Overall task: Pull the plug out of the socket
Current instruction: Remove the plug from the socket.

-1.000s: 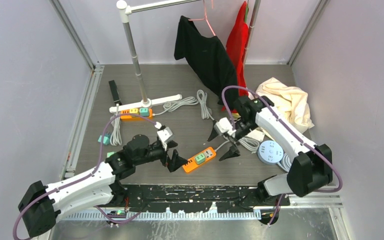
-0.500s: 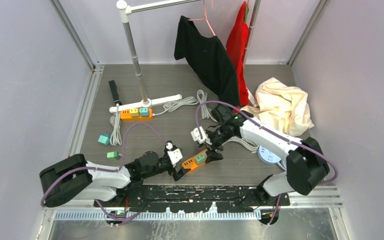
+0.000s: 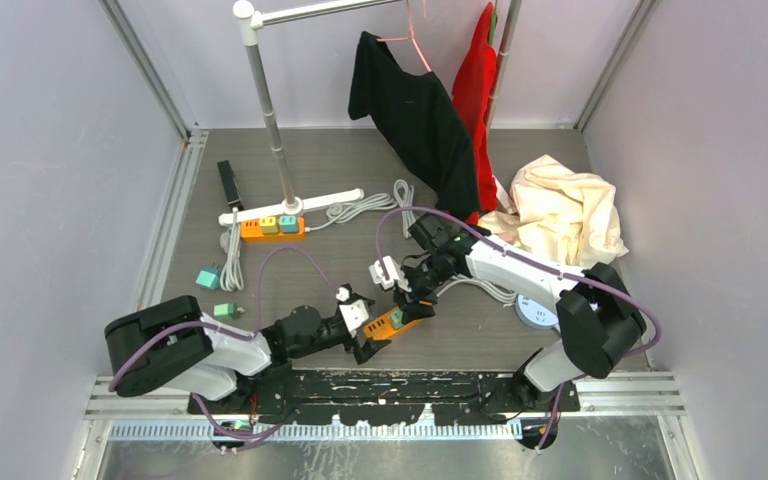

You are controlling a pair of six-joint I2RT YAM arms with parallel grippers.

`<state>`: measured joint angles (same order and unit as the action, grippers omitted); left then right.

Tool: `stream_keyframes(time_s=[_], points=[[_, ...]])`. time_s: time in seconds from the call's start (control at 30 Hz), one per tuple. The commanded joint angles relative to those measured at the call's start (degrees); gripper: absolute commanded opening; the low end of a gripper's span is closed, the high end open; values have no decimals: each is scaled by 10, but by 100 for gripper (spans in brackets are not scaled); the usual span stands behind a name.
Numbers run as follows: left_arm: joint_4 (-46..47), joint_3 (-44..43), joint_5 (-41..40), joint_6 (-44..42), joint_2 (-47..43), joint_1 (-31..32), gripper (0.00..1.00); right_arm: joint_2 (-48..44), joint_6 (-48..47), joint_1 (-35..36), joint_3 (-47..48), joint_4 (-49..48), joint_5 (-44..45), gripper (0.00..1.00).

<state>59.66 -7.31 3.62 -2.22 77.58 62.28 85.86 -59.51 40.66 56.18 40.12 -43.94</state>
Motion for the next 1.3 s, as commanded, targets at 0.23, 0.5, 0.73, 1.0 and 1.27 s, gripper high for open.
stream_keyframes(time_s=[0.23,0.5,0.73,1.0,1.27], points=[[202,-4,-58,3,150,32,96,8,1,2,-1,-24,-13,50],[223,-23,-71,9,204,32,85,13,-29,3,-9,-8,-23,47],[223,-25,-76,13,208,32,54,15,-50,2,-8,7,-24,45],[223,-39,-59,10,236,32,30,20,-55,-5,-8,13,-33,30],[223,-52,-49,9,260,32,0,37,-39,-17,6,18,-50,8]])
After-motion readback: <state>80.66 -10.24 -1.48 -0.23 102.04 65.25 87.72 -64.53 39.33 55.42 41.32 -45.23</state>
